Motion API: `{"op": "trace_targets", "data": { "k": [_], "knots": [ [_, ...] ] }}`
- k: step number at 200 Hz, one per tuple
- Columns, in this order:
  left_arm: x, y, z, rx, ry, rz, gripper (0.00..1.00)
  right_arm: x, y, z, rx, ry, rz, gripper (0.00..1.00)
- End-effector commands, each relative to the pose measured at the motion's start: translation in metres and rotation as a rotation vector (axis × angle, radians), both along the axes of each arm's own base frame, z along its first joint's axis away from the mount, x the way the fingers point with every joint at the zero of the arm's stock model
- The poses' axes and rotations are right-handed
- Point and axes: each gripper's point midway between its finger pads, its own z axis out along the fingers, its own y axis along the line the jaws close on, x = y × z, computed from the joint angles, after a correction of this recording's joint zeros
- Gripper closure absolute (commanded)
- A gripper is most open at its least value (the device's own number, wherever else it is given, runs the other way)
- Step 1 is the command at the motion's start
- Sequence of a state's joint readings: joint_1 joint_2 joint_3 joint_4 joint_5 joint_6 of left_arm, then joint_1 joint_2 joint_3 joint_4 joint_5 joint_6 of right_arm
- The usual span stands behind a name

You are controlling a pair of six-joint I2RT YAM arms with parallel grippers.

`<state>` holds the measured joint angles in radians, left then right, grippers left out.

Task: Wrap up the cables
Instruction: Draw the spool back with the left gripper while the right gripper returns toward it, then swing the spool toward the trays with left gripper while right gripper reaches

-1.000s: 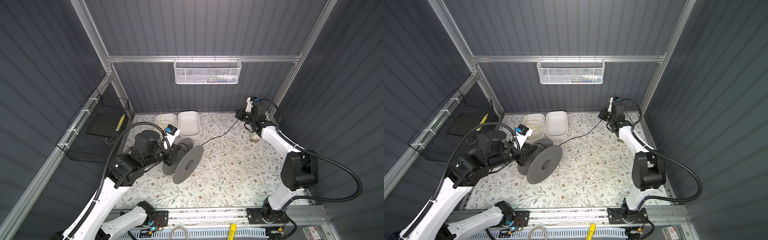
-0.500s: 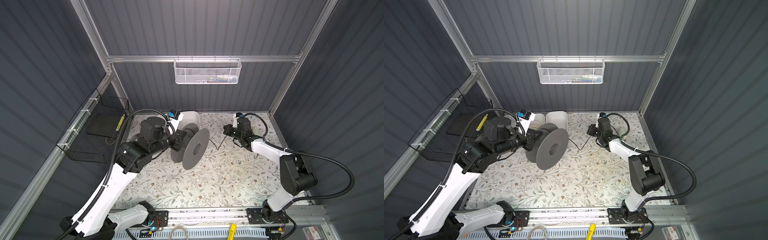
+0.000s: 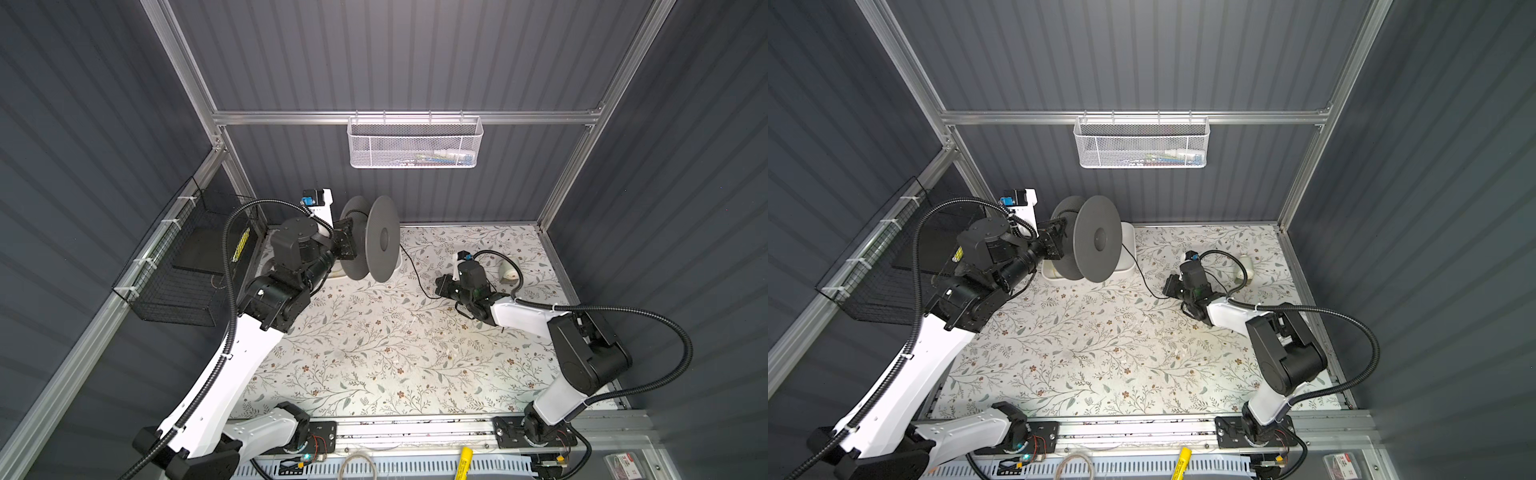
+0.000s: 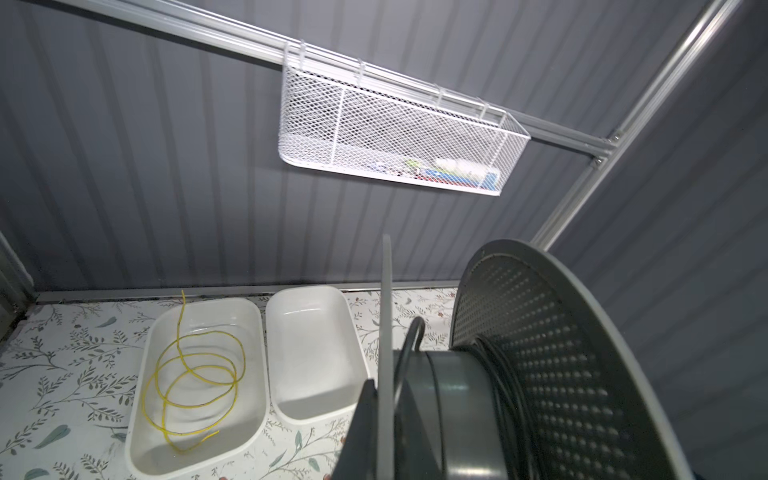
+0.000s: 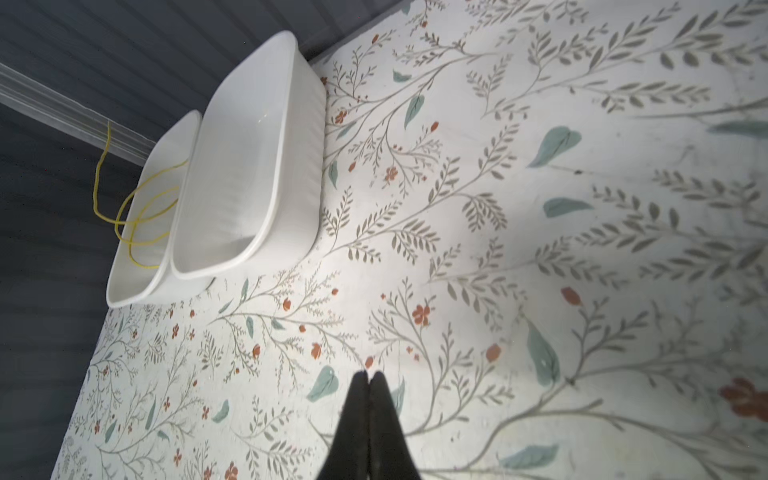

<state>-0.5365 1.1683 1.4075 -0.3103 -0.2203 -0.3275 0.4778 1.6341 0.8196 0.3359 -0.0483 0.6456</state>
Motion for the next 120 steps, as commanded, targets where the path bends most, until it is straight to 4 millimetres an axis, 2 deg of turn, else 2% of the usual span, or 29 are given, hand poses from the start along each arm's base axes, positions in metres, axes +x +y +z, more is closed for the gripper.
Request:
{"op": "trace_targets", "data": {
  "k": [1,31,51,84,120],
  "knots": [
    [0.023,0.011,0.019,-0.122,-0.108,0.123,1.00,-0.008,0.004,0.028,0.000,-0.086,-0.006,1.00],
    [0.042,0.018,-0.001,-0.132,-0.103,0.225,1.00,-0.037,0.026,0.049,-0.036,-0.138,0.065,1.00],
    [0.052,0.030,-0.013,-0.129,-0.096,0.324,1.00,-0.055,0.038,0.069,-0.070,-0.190,0.107,1.00],
    [0.066,0.036,-0.034,-0.063,-0.079,0.402,1.00,-0.088,0.059,0.119,-0.088,-0.302,0.189,1.00],
    [0.080,0.037,-0.072,0.045,-0.006,0.459,1.00,-0.123,0.091,0.170,-0.066,-0.408,0.304,1.00]
  ]
}}
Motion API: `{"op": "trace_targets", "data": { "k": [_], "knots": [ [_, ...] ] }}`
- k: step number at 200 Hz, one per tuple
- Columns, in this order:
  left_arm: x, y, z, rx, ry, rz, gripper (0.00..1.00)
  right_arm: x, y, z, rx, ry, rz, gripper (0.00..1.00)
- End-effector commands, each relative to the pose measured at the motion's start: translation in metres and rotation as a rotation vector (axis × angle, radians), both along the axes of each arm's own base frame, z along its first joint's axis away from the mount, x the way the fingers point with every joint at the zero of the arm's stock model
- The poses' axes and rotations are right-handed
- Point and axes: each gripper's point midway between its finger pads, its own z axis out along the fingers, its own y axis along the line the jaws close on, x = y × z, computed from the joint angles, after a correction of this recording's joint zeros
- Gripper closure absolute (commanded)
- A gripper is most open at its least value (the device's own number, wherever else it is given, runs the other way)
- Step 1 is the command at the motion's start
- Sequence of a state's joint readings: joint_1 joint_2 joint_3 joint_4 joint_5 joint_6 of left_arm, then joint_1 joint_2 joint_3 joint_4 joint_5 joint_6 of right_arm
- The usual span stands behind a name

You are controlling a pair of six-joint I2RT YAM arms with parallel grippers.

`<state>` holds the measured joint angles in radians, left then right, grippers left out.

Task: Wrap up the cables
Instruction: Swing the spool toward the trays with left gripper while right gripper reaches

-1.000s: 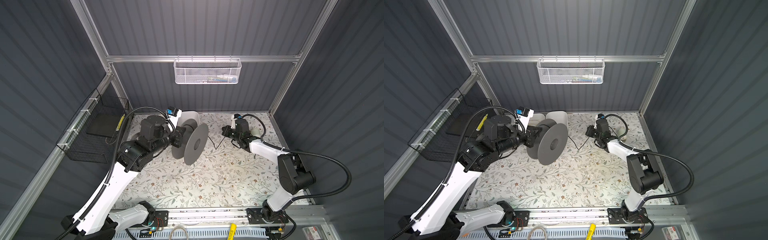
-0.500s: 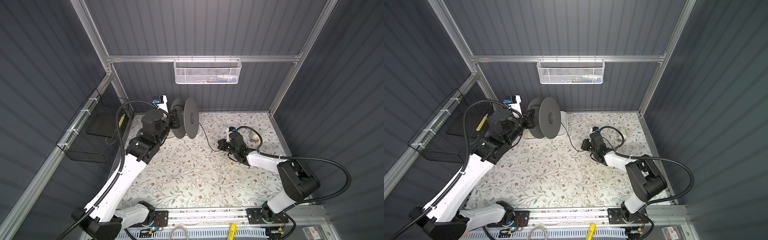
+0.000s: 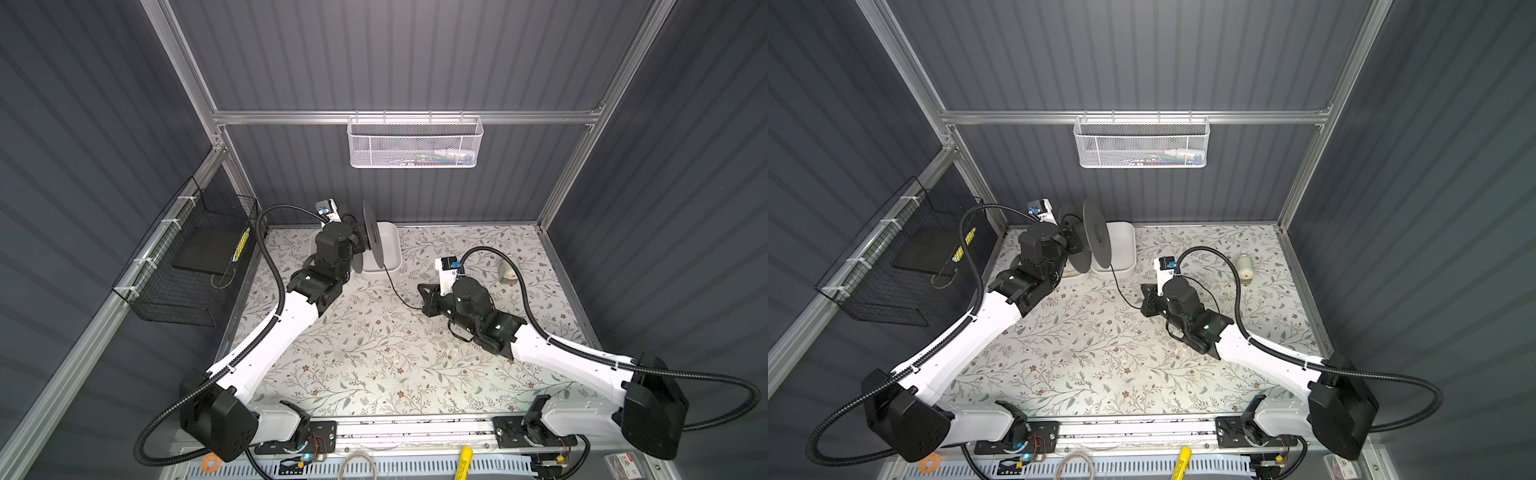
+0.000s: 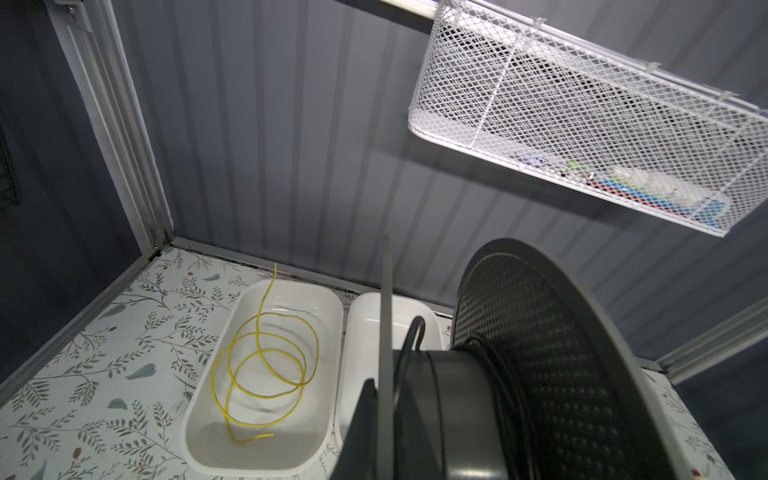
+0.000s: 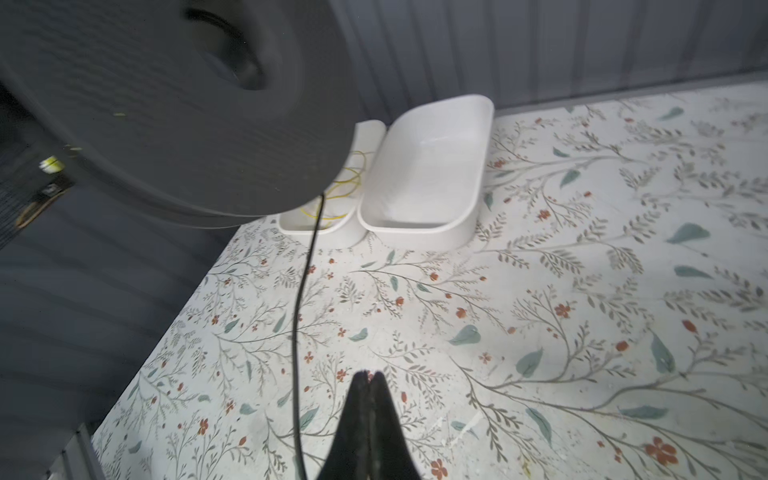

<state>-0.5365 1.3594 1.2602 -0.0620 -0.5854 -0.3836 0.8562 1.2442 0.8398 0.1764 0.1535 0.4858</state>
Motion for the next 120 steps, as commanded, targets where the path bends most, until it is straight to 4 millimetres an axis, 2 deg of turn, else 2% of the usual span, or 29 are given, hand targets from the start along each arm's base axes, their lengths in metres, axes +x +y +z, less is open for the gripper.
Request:
{"op": "trace_targets", "data": {
  "k": [1,19,46,78,120],
  "knots": [
    [0.009,0.011,0.009,0.007,-0.055,0.090,1.00,-0.015,0.011,0.031,-0.032,-0.079,0.042,1.00],
    [0.012,0.011,-0.004,0.017,-0.034,0.097,1.00,-0.029,0.031,0.046,-0.013,-0.093,0.114,1.00],
    [0.012,0.002,-0.022,0.024,0.009,0.059,1.00,-0.039,0.053,0.067,0.016,-0.117,0.193,1.00],
    [0.004,-0.026,-0.040,0.094,0.081,-0.067,1.00,-0.036,0.064,0.098,0.004,-0.179,0.233,1.00],
    [-0.022,-0.047,-0.081,0.187,0.205,-0.210,1.00,-0.017,0.067,0.133,0.025,-0.195,0.274,1.00]
  ]
}}
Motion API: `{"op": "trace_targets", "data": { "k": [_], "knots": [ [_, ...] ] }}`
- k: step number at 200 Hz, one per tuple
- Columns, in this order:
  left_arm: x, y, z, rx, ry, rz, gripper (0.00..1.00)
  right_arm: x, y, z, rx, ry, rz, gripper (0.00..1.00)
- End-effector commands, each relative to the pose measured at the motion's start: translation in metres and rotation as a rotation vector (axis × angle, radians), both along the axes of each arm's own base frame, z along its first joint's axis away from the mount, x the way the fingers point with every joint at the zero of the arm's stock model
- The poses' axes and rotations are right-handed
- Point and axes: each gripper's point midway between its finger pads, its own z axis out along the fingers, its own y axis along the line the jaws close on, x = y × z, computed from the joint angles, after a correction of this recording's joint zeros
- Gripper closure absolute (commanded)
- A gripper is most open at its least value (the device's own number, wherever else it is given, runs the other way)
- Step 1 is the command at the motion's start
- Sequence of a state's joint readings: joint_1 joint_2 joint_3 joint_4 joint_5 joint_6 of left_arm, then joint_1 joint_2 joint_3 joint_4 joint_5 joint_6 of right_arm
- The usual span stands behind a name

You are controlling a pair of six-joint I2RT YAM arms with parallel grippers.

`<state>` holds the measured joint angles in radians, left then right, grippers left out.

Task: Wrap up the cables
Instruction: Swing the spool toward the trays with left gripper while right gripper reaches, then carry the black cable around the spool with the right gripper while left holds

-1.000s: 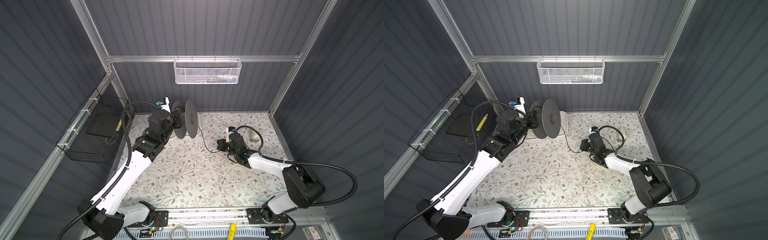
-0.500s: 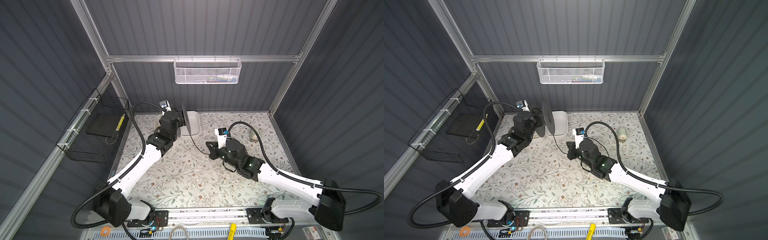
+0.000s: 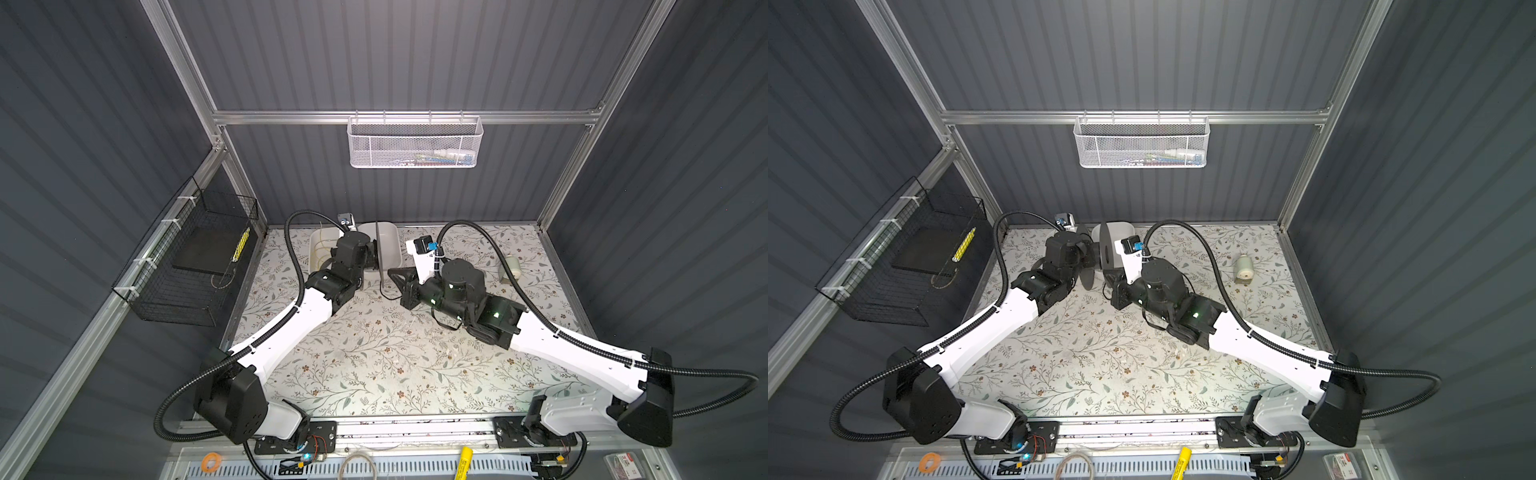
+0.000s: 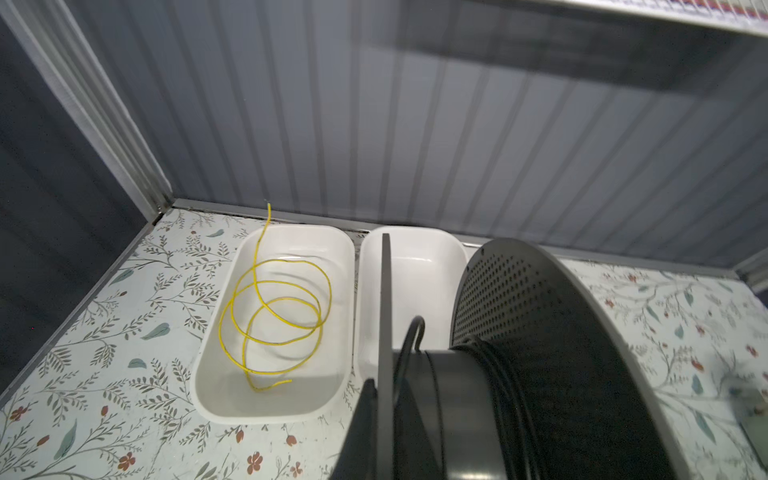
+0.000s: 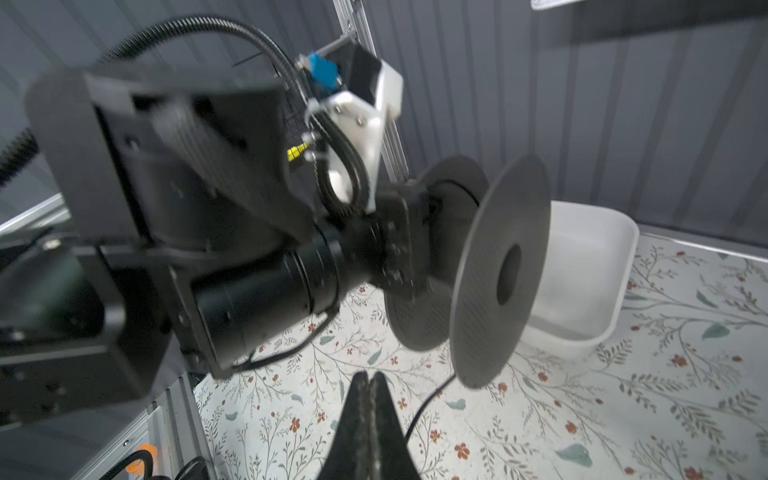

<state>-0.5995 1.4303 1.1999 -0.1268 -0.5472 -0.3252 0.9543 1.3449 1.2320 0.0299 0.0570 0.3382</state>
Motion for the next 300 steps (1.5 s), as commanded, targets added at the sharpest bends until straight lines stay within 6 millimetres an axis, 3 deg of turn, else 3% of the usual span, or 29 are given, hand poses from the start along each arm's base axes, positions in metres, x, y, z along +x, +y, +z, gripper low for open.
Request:
{"op": "trace_targets", "data": {
  "k": [1,39,68,92,136,189,253,300],
  "knots": [
    [-0.018,-0.011,-0.011,0.035,0.044,-0.097,1.00,0.006,-0.001,0.019,-0.003,-0.021,0.048,1.00],
    [-0.054,-0.031,-0.052,0.184,0.184,-0.247,1.00,0.036,-0.016,0.039,0.072,0.026,0.058,1.00],
    [-0.086,-0.040,-0.075,0.311,0.248,-0.321,1.00,0.061,-0.020,0.039,0.080,0.060,0.058,1.00],
    [-0.111,-0.045,-0.080,0.339,0.255,-0.386,1.00,0.083,-0.026,0.030,0.088,0.095,0.034,1.00],
    [-0.143,-0.031,-0.086,0.322,0.287,-0.436,1.00,0.134,-0.048,0.013,0.117,0.189,-0.009,1.00],
    [-0.161,-0.010,-0.090,0.317,0.326,-0.416,1.00,0.195,-0.091,-0.010,0.289,0.353,-0.071,1.00],
    [-0.164,-0.004,-0.092,0.328,0.340,-0.405,1.00,0.218,-0.142,-0.032,0.381,0.410,-0.174,0.98],
    [-0.164,-0.007,-0.087,0.322,0.342,-0.416,1.00,0.231,-0.172,-0.036,0.455,0.434,-0.211,0.96]
  ]
}}
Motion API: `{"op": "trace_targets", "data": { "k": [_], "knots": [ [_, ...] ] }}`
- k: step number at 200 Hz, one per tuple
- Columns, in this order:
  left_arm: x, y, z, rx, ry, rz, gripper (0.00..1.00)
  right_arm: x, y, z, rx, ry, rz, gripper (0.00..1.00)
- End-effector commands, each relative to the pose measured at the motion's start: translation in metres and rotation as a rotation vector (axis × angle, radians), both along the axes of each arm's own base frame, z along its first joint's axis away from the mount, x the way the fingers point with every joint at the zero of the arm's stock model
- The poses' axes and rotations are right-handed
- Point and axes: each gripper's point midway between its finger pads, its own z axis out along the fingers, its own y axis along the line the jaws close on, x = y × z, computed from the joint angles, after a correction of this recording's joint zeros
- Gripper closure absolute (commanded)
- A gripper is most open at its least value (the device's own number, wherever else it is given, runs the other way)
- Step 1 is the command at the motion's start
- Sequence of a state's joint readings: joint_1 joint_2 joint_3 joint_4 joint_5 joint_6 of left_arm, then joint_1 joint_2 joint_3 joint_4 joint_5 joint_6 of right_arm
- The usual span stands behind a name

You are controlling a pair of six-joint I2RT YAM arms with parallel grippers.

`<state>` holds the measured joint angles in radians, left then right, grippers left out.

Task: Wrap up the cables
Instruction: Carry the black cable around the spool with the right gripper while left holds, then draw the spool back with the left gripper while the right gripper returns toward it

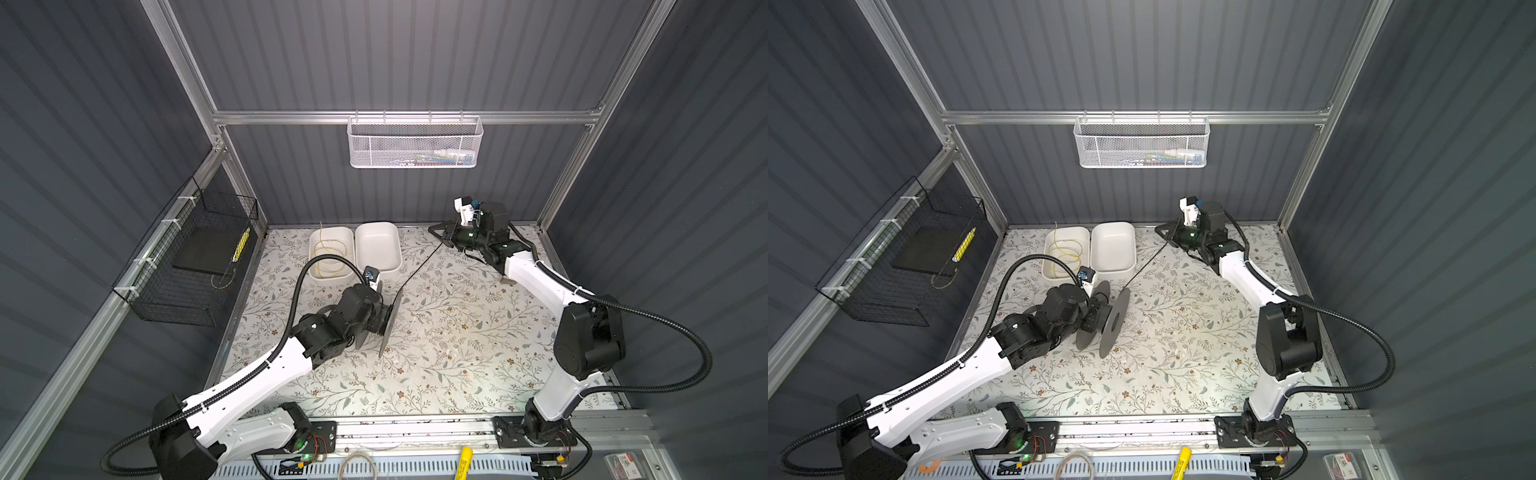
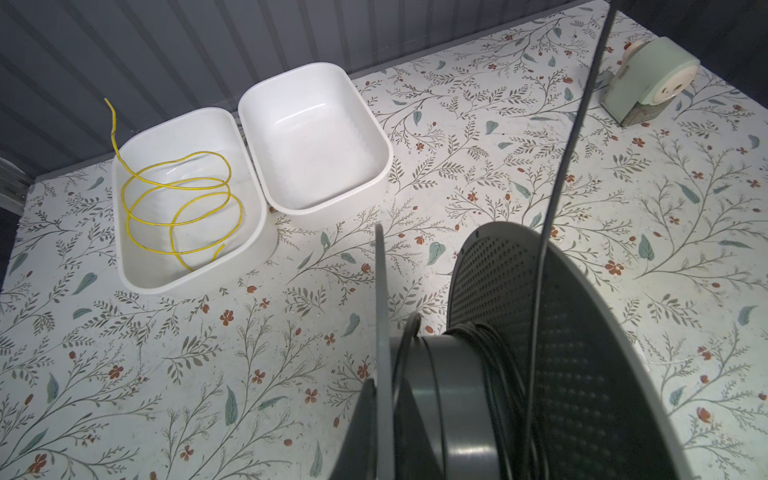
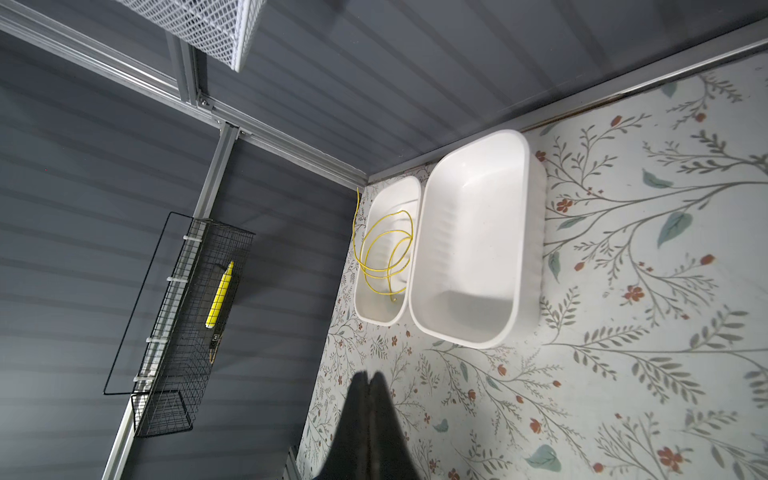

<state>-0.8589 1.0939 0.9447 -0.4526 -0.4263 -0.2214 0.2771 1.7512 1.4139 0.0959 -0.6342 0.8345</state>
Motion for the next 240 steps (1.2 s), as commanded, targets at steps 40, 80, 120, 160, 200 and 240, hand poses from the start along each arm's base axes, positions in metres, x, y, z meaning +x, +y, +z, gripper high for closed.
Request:
{"op": "trace_targets", "data": {
  "k": [40,80,120,160,200,240],
  "knots": [
    [-0.022,0.025,-0.027,0.145,0.112,-0.007,1.00,0.037,-0.070,0.046,0.072,-0.144,-0.193,0.95],
    [-0.020,0.022,-0.024,0.153,0.112,-0.018,1.00,0.042,-0.085,0.053,0.072,-0.150,-0.211,1.00],
    [-0.017,0.015,-0.022,0.140,0.110,-0.030,1.00,0.037,-0.073,0.052,0.080,-0.152,-0.176,1.00],
    [-0.022,0.010,-0.023,0.146,0.125,-0.082,1.00,0.040,-0.074,0.057,0.047,-0.180,-0.194,1.00],
    [-0.035,0.000,0.000,0.088,0.108,-0.192,1.00,0.059,-0.080,0.044,-0.043,-0.180,-0.236,1.00],
    [-0.039,-0.006,0.043,-0.007,0.051,-0.223,1.00,0.064,-0.082,-0.003,-0.141,-0.137,-0.276,1.00]
  ]
}}
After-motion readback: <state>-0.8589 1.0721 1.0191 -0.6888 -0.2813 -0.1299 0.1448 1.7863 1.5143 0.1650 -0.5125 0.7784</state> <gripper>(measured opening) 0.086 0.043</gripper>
